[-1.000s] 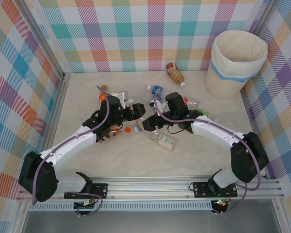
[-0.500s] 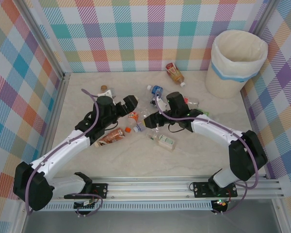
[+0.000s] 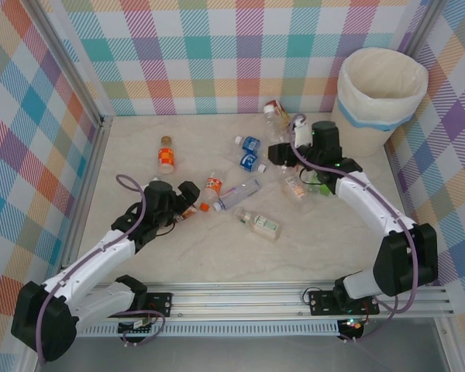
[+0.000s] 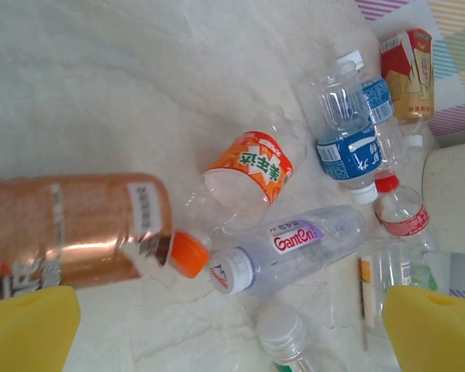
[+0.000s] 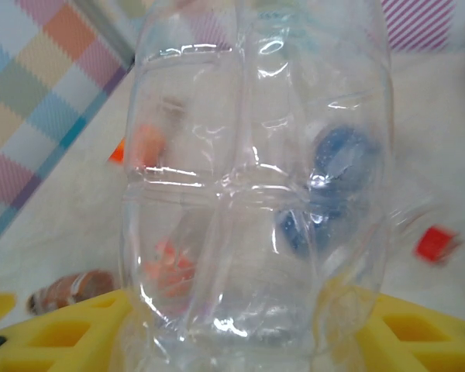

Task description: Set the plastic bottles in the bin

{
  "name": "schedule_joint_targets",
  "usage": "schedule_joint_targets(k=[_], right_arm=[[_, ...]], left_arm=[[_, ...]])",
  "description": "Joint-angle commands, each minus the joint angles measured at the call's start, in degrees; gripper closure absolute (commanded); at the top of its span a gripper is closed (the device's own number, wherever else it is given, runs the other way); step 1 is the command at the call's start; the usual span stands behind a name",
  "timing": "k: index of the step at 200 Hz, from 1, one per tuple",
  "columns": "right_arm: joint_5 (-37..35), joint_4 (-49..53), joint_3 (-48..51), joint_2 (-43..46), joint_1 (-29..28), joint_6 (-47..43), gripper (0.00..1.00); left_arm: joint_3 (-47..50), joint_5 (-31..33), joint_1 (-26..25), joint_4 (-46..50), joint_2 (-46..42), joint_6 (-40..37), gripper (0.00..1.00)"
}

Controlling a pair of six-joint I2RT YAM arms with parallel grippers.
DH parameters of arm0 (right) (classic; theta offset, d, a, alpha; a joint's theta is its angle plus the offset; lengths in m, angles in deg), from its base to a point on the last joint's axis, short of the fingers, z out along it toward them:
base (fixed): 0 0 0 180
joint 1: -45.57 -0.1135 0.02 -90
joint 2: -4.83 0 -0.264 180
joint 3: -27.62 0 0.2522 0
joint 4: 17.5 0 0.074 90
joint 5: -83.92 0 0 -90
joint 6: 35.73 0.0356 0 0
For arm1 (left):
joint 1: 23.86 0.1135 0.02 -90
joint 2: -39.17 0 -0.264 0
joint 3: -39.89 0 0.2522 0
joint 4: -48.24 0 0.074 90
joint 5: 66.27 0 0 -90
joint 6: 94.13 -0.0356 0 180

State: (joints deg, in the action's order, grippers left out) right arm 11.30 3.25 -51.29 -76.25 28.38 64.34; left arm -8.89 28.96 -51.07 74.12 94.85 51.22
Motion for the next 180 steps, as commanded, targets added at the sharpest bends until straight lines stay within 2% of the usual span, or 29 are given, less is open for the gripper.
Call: schedule_joint_targets(k=[1,39,78,129,154,180], right_arm=[[-7.3,-1.1,-5.6,1.3,3.1,-2.6,0.4],[-15.3,-1.6,-15.2,-1.9,10.1,-3.3,0.39],[-27.8,-7.7,-24.1,-9.1,15.7,-3.0,0.39],[-40.0,-15.6,-32.4,-18.8,17.7,-9.1,0.38],[-42.3,-19.1,-34.3,-21.4,18.7,-9.9,0.37],[-39.0,-15.6,-37.5,-23.0,20.2,-5.1,0.37]], left_arm=[[1.2,0.4,1.3,0.1,-4.2,1.4,0.0],[4.7,0.5,2.4,1.1,-8.6,3.2,0.0],[8.5,-0.8,2.8,-2.6,-11.5,5.3,0.0],[8.6,-2.9,2.9,-2.3,-11.9,4.7,0.0],[8.9,-2.6,2.9,-2.4,-12.1,5.2,0.0],[9.0,-2.4,3.0,-2.5,-12.2,5.3,0.0]])
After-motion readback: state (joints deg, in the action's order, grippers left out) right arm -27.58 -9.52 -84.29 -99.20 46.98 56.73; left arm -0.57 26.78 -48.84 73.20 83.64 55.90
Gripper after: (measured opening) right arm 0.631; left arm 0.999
